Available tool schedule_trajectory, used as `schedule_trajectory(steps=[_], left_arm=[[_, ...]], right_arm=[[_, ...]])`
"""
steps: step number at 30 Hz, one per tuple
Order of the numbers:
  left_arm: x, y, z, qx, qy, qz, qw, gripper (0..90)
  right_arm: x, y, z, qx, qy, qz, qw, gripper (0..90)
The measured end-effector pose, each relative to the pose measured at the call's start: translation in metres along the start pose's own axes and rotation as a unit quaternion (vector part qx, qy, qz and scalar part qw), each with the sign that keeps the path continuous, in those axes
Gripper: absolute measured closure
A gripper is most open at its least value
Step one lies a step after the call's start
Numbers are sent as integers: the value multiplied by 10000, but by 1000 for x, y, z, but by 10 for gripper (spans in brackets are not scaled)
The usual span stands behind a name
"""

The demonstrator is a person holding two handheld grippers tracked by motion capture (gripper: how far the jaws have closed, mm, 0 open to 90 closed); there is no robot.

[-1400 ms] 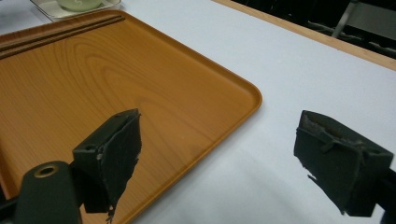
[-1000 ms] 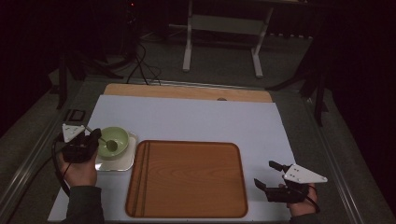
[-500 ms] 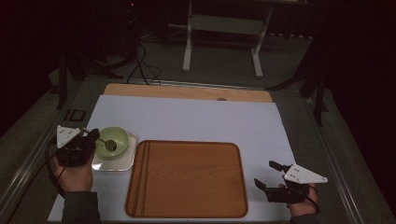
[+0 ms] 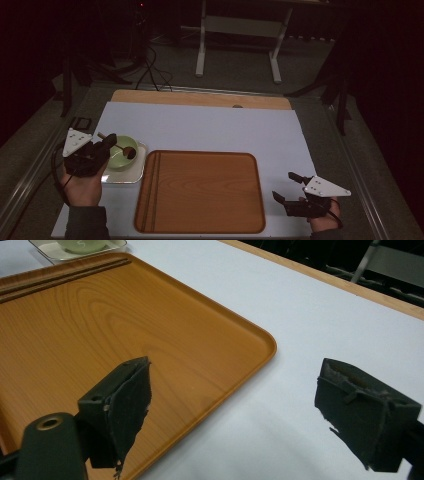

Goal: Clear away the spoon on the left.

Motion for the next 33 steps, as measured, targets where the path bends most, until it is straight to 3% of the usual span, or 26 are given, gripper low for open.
schedule_trajectory(steps=[8, 10, 12, 16, 23, 33], left_arm=[[15, 5, -5, -93, -69, 362, 9993, 893], [15, 5, -5, -93, -69, 362, 9993, 894], [22, 5, -4, -177, -200, 503, 9984, 893], [30, 2, -1, -274, -229, 677, 9971, 893], [42, -3, 5, -380, -344, 786, 9956, 893], [63, -5, 14, -603, -419, 1084, 9914, 893]], right_arm=[[0, 1, 0, -9, -19, -1, 10000, 147], [0, 1, 0, -8, -19, 1, 10000, 147], [0, 0, 0, -1, 4, 2, 10000, 148], [0, 1, -1, 15, -4, 10, 10000, 148], [2, 3, -1, 27, -15, 25, 10000, 147], [2, 4, -1, 39, -15, 39, 10000, 147]])
Point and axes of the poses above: each handheld gripper's, and its own axes: y roughly backward along the jaws, z roughly out of its underside, x roughly to its right, the point moved 9 cm from there along -y, roughly forward along the jaws, and after that the axes turned 6 degrees about x, right-handed, at the moved point
